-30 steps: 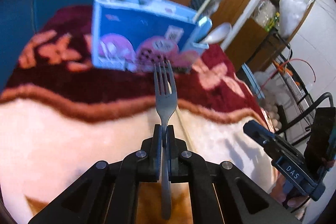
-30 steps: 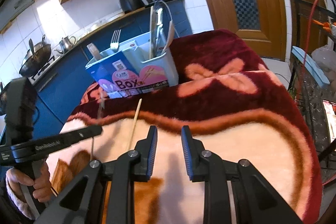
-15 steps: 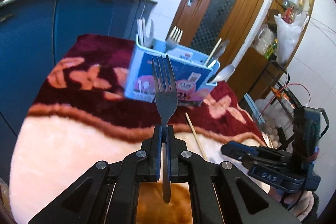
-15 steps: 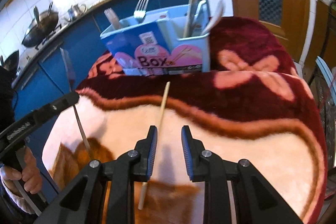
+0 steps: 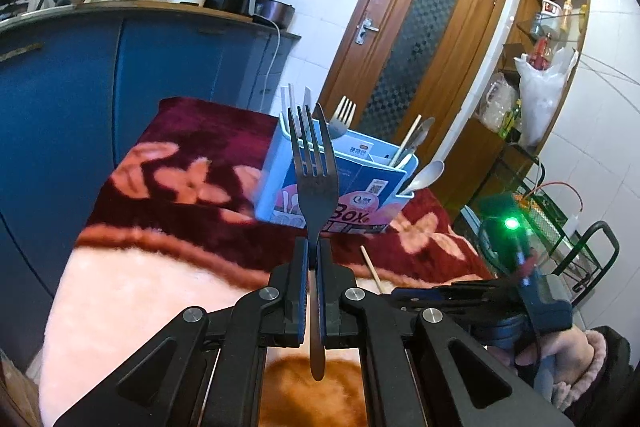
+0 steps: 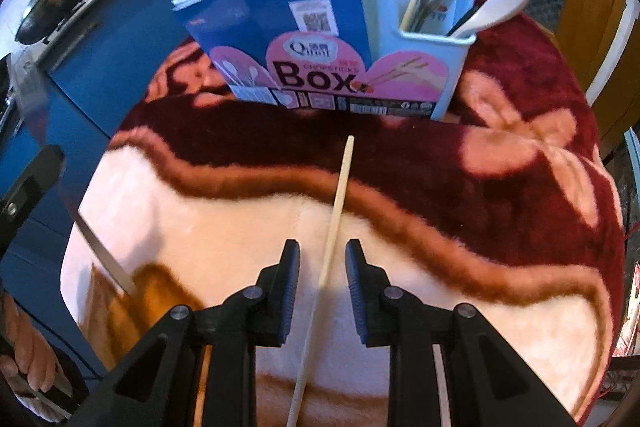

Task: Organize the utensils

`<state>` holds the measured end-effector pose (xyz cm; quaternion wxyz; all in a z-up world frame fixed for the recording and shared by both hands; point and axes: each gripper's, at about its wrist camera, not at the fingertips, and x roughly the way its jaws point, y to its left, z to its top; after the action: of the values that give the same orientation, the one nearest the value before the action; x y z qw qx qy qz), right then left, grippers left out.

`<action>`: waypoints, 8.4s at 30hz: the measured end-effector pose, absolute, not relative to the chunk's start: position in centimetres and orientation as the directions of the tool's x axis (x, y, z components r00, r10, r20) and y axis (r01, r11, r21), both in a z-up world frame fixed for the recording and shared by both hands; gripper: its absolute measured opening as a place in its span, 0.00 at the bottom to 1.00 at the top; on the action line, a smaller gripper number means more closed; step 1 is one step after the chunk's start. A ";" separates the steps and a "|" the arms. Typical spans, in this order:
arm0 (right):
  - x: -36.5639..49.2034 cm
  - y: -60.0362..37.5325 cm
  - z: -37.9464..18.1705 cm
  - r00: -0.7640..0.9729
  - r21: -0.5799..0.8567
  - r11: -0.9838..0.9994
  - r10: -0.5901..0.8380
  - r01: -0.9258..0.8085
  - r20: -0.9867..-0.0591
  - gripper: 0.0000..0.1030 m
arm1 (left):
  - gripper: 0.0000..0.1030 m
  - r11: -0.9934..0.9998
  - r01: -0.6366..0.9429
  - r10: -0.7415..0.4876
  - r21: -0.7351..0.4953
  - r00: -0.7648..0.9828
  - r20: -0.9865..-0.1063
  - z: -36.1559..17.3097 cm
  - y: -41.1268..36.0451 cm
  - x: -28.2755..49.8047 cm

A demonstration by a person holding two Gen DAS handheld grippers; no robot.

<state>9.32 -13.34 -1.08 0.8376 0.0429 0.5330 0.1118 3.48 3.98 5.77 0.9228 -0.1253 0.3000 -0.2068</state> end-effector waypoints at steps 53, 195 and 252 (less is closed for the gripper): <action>7.2 -21.8 7.6 0.827 0.371 0.910 0.346 -0.182 -0.443 0.06 | 0.04 0.938 0.282 -0.328 -0.204 0.912 -0.247 13.7 -1.3 14.7; -5.3 -16.8 -0.2 0.970 0.060 0.997 0.058 -0.045 -0.236 0.86 | 0.67 0.996 0.086 -0.088 -0.022 0.920 -0.382 0.8 -0.2 -1.1; -5.4 -16.8 -0.3 0.971 0.061 0.997 0.057 -0.044 -0.232 0.86 | 0.67 0.995 0.093 -0.094 -0.020 0.920 -0.380 0.6 -0.2 -1.1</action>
<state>-5.39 -16.82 -0.31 0.9923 0.0277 0.1178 0.0257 -1.13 -0.22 0.65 0.9799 -0.0008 0.1937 -0.0478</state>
